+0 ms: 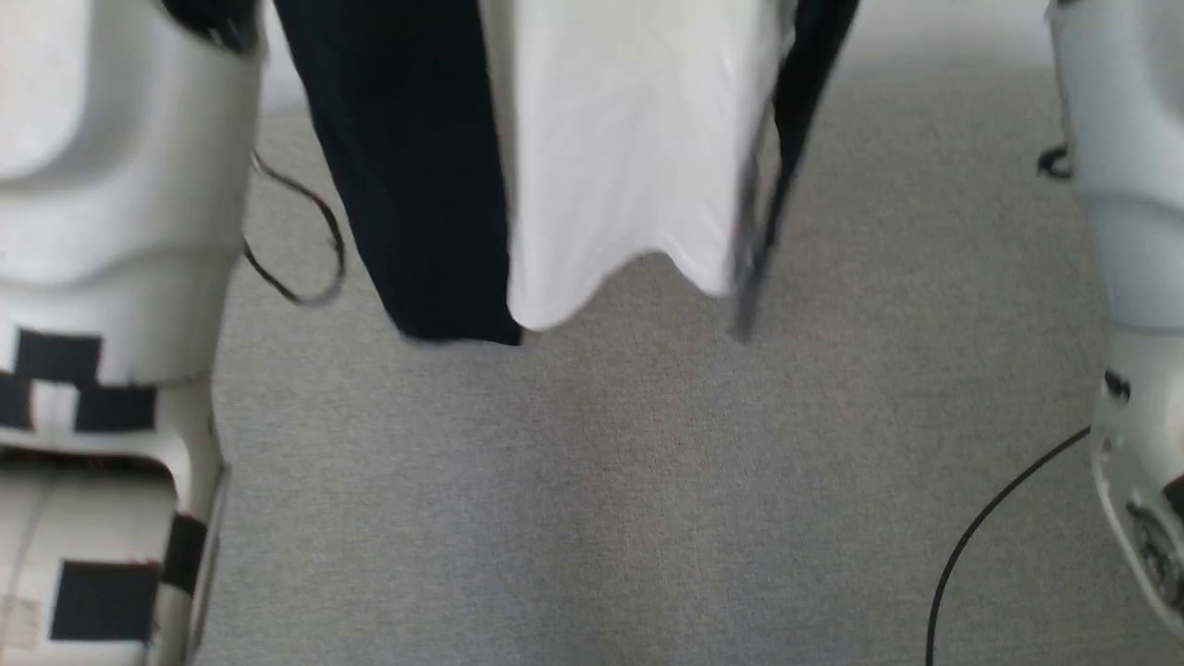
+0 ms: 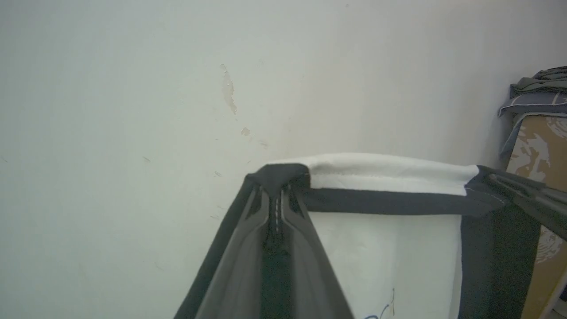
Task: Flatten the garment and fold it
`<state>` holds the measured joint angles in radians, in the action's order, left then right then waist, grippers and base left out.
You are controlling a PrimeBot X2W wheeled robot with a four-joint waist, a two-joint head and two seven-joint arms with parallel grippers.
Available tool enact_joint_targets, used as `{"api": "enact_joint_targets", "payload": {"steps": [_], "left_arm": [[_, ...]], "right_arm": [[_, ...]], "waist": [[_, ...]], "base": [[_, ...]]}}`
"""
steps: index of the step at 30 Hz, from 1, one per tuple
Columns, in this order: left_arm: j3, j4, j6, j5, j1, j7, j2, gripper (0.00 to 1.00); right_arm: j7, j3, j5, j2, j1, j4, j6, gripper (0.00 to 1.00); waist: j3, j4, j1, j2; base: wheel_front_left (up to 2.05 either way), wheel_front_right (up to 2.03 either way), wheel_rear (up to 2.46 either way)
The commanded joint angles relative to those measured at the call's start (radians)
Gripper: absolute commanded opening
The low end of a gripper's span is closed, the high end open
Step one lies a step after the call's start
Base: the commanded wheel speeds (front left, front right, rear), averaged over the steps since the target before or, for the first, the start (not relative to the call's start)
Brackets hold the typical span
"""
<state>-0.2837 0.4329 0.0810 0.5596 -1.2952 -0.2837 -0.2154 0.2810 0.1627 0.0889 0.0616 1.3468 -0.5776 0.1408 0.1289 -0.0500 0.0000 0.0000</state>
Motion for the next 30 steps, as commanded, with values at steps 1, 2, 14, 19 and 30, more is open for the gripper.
{"api": "enact_joint_targets", "payload": {"steps": [1, 2, 14, 19, 30], "left_arm": [[0.019, 0.021, 0.021, -0.015, -0.037, 0.014, -0.033, 0.0], [0.017, 0.028, 0.02, -0.021, -0.061, 0.02, -0.034, 0.0], [0.048, 0.098, 0.02, -0.055, -0.313, 0.197, -0.026, 0.0], [0.037, 0.126, 0.003, -0.064, -0.374, 0.257, -0.005, 0.0], [0.019, 0.166, 0.015, -0.121, -0.49, 0.415, -0.001, 0.0]], "right_arm": [[-0.006, -0.022, -0.02, 0.021, 0.028, -0.025, -0.01, 0.0], [-0.01, -0.026, -0.028, 0.017, 0.048, -0.038, -0.01, 0.0], [-0.132, -0.176, -0.156, -0.008, 0.28, -0.121, -0.01, 0.0], [-0.187, -0.195, -0.17, -0.011, 0.35, -0.16, -0.01, 0.0], [-0.34, -0.192, -0.258, -0.011, 0.48, -0.19, -0.01, 0.0]], "waist": [[0.046, -0.024, 0.0, 0.0], [0.064, -0.027, 0.0, 0.0], [0.287, -0.033, 0.0, 0.0], [0.357, -0.019, 0.0, 0.0], [0.503, -0.022, 0.0, 0.0]], "base": [[0.0, 0.0, 0.0], [0.0, 0.0, 0.0], [0.0, 0.0, 0.0], [0.0, 0.0, 0.0], [0.0, 0.0, 0.0]]}}
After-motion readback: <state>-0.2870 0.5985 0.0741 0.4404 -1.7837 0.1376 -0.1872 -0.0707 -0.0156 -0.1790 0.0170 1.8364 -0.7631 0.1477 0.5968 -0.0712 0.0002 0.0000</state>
